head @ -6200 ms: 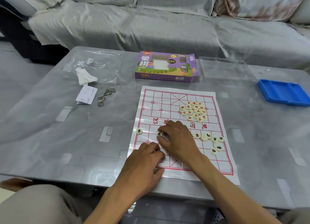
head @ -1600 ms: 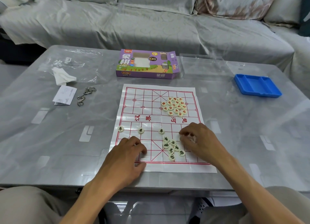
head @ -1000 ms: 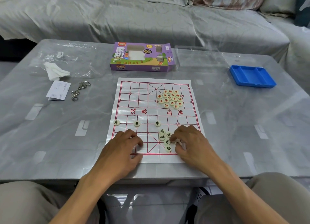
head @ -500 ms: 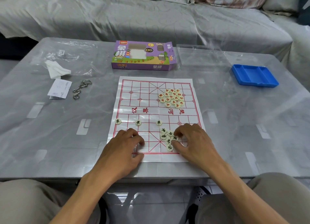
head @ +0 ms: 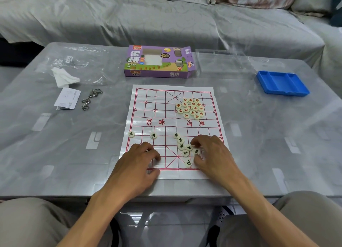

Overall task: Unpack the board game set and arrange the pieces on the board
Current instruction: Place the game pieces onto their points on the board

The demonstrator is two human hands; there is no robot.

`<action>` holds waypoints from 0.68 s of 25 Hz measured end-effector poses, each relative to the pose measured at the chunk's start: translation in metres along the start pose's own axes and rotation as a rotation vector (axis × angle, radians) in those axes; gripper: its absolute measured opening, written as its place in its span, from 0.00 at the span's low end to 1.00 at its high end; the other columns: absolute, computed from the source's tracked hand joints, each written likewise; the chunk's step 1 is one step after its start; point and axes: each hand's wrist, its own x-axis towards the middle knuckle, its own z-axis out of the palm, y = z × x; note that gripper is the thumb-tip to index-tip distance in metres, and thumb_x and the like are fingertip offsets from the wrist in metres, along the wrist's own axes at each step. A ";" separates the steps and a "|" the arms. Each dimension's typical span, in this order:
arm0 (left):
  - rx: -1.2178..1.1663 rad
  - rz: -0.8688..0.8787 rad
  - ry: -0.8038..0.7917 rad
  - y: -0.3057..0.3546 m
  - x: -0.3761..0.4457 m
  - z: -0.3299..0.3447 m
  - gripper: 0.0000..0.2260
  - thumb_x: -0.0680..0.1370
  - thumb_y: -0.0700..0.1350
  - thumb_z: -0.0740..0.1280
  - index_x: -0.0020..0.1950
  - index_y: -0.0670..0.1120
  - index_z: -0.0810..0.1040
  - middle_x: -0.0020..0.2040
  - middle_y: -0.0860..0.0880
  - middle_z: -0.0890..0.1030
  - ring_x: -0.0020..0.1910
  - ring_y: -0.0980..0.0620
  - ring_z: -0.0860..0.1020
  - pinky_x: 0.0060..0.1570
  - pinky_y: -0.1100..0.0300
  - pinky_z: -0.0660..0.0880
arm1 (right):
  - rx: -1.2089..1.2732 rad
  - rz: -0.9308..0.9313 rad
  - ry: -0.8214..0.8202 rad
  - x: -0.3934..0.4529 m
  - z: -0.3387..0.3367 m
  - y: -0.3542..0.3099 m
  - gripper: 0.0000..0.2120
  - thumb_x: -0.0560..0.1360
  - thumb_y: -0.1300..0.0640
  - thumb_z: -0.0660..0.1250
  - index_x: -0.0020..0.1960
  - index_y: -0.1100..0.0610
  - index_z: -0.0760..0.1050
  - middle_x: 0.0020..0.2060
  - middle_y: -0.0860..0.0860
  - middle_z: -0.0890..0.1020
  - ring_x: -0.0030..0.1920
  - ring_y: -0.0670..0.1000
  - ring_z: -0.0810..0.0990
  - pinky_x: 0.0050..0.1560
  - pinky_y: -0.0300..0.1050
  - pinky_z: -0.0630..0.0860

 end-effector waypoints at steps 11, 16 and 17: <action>-0.005 0.000 0.002 0.000 0.000 0.000 0.13 0.76 0.55 0.66 0.60 0.57 0.75 0.62 0.61 0.71 0.59 0.59 0.67 0.51 0.68 0.65 | 0.038 0.024 0.034 -0.003 -0.004 0.001 0.13 0.74 0.53 0.69 0.58 0.47 0.73 0.50 0.40 0.78 0.50 0.42 0.71 0.47 0.35 0.68; -0.011 0.000 0.007 -0.001 0.000 0.001 0.12 0.75 0.54 0.67 0.58 0.57 0.75 0.60 0.61 0.71 0.58 0.59 0.67 0.48 0.68 0.64 | 0.147 0.117 0.077 0.036 -0.021 0.011 0.16 0.73 0.57 0.71 0.57 0.45 0.73 0.49 0.38 0.77 0.49 0.43 0.75 0.49 0.35 0.71; -0.011 0.000 0.005 -0.001 0.000 0.001 0.12 0.75 0.54 0.67 0.58 0.57 0.76 0.60 0.61 0.71 0.58 0.59 0.67 0.47 0.68 0.64 | 0.176 0.142 0.053 0.041 -0.021 0.014 0.16 0.73 0.58 0.71 0.57 0.46 0.73 0.49 0.40 0.79 0.48 0.43 0.76 0.47 0.34 0.71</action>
